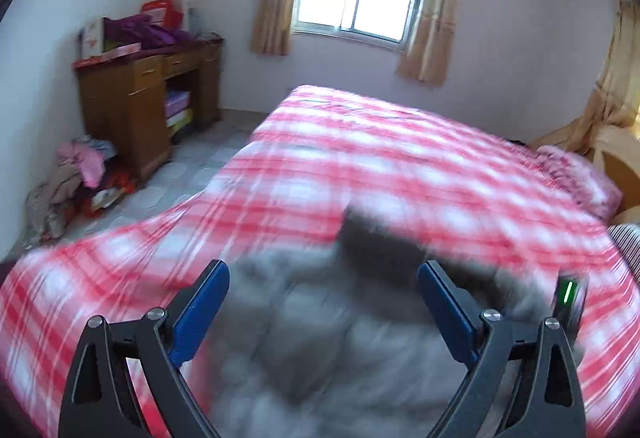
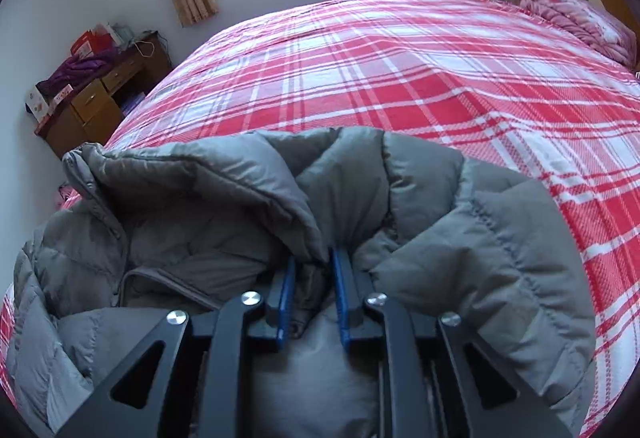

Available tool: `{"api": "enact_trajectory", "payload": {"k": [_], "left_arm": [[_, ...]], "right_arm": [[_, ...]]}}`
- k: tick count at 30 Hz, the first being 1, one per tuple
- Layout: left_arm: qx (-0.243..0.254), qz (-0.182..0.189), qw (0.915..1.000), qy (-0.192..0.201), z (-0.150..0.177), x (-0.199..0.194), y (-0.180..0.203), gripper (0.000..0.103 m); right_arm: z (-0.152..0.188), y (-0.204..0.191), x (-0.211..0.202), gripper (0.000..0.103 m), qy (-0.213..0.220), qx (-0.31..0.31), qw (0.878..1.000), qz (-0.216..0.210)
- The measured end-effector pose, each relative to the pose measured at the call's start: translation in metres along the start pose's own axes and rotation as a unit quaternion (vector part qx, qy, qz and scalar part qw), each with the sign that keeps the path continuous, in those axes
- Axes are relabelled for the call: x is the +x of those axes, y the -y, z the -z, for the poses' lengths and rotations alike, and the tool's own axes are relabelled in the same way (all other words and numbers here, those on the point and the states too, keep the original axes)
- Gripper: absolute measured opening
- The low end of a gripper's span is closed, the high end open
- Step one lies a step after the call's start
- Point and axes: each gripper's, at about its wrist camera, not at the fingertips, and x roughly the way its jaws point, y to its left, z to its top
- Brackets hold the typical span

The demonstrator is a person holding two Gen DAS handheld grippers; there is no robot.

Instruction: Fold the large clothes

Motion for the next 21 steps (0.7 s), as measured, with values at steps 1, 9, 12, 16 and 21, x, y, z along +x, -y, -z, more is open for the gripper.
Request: {"api": "enact_trajectory", "payload": {"k": [1, 9, 12, 16, 21], "left_arm": [[-0.005, 0.002, 0.9999, -0.013, -0.016, 0.018, 0.008, 0.096], [-0.079, -0.021, 0.9791, -0.187, -0.014, 0.179, 0.024, 0.083], [-0.076, 0.006, 0.9737, -0.215, 0.008, 0.184, 0.027, 0.021], [-0.027, -0.020, 0.9792, -0.200, 0.037, 0.161, 0.031, 0.009], [-0.063, -0.028, 0.9802, -0.186, 0.068, 0.129, 0.013, 0.009]], "right_arm": [[0.000, 0.001, -0.001, 0.020, 0.001, 0.000, 1.000, 0.000], [-0.001, -0.001, 0.002, 0.020, 0.006, 0.005, 1.000, -0.005], [-0.001, 0.001, 0.003, 0.020, 0.006, 0.010, 1.000, -0.011], [-0.001, 0.004, 0.003, 0.020, 0.006, 0.017, 1.000, -0.019], [-0.001, 0.009, 0.004, 0.020, 0.005, 0.029, 0.999, -0.034]]}}
